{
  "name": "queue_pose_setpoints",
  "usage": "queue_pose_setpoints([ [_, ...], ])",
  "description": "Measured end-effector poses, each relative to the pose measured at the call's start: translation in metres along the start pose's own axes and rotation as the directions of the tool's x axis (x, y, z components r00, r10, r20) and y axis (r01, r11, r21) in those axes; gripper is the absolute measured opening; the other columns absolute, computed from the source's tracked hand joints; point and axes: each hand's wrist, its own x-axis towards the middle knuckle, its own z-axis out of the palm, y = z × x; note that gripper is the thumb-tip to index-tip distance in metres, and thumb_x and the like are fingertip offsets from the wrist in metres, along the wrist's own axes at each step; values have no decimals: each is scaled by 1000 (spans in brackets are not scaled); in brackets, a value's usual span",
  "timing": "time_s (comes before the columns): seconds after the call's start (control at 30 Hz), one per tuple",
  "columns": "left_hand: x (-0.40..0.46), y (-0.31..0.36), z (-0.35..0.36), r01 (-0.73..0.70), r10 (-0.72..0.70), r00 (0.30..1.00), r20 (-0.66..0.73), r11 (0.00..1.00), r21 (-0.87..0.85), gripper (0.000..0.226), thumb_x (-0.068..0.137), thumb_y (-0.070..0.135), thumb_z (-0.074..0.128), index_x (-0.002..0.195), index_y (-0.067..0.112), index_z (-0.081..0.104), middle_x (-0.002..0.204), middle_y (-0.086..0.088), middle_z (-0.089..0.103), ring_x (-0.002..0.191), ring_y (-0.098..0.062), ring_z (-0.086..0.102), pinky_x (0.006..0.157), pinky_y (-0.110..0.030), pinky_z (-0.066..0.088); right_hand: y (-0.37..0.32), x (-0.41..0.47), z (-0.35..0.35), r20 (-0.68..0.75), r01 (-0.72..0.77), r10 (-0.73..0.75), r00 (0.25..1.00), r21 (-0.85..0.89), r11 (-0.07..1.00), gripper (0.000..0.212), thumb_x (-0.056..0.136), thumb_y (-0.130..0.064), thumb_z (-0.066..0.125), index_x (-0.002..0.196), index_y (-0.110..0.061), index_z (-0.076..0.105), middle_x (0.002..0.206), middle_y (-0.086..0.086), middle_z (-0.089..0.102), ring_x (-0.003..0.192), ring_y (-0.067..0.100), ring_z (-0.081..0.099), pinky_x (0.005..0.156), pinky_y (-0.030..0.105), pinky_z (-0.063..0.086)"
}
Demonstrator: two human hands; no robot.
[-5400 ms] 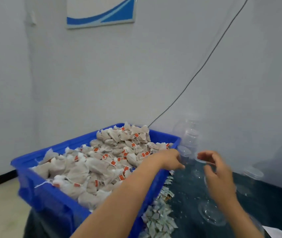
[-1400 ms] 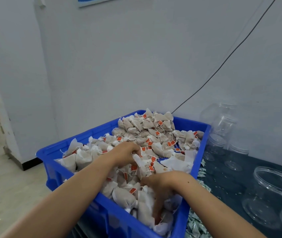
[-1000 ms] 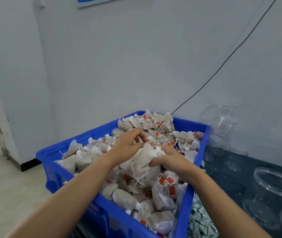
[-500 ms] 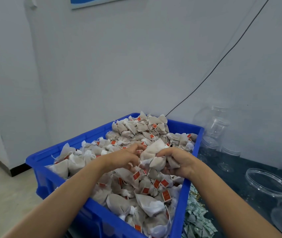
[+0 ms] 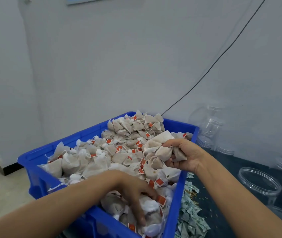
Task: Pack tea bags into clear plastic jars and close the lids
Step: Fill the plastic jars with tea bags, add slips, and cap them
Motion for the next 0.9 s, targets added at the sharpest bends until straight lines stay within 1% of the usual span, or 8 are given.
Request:
queue_pose_setpoints([
  [0.1, 1, -7, 0, -61, 57, 994, -93, 997, -37, 31, 91, 23, 66, 117, 5, 63, 119, -11, 61, 103, -22, 57, 91, -38, 46, -4, -6, -6, -34, 27, -27, 999, -7, 1000, 37, 64, -2, 68, 99, -8, 57, 76, 13, 73, 70, 22, 68, 59, 28, 52],
  [0.17, -6, -15, -6, -20, -1, 991, -137, 989, -146, 26, 95, 27, 59, 113, 7, 62, 104, -4, 63, 84, -7, 61, 75, -25, 52, -9, -12, -11, -54, 52, -51, 997, 12, 999, 29, 66, -1, 67, 94, -7, 59, 73, 13, 72, 70, 22, 66, 61, 28, 49],
  [0.23, -15, -19, -12, -43, -50, 958, -282, 949, -313, 21, 97, 33, 54, 109, 16, 60, 98, 5, 62, 75, 1, 61, 64, -14, 51, -16, -22, -17, -73, 86, -82, 994, 43, 995, 26, 63, -3, 67, 88, -5, 61, 70, 12, 70, 60, 19, 64, 53, 26, 47],
  [0.37, -23, -9, -26, -233, -158, 758, -633, 840, -489, 19, 94, 38, 53, 96, 21, 62, 92, 3, 66, 66, 1, 64, 58, -15, 51, -35, -52, -37, -120, 171, -160, 980, 87, 981, 24, 62, -4, 63, 85, -5, 61, 63, 9, 66, 43, 13, 57, 44, 21, 48],
  [0.57, -4, 57, -49, -433, -136, 601, -787, 773, -464, 17, 97, 35, 51, 98, 20, 59, 79, 1, 75, 68, -11, 72, 52, -17, 52, -59, -111, -84, -192, 325, -297, 935, 136, 936, 21, 65, -7, 57, 86, -5, 60, 59, 5, 62, 39, 9, 51, 45, 19, 45],
  [0.67, 22, 101, -63, -489, -99, 518, -850, 781, -389, 17, 98, 27, 54, 101, 13, 63, 79, 6, 71, 71, -8, 70, 59, -17, 54, -63, -142, -115, -268, 402, -351, 897, 169, 900, 23, 66, -6, 55, 89, -6, 59, 60, 5, 61, 41, 9, 51, 44, 17, 44],
  [0.77, 61, 144, -74, -506, -51, 549, -834, 774, -381, 21, 97, 19, 56, 104, 1, 60, 83, -4, 67, 70, -13, 66, 56, -17, 49, -60, -170, -150, -340, 457, -376, 862, 199, 867, 25, 68, -7, 55, 92, -7, 60, 69, 5, 58, 55, 10, 44, 48, 18, 41],
  [0.9, 121, 190, -74, -413, -9, 572, -821, 861, -297, 13, 95, 18, 60, 94, 5, 62, 86, -4, 59, 81, -18, 52, 69, -27, 40, -50, -199, -192, -448, 501, -377, 810, 196, 843, 25, 68, -8, 56, 93, -7, 60, 73, 6, 58, 63, 11, 43, 53, 19, 42],
])
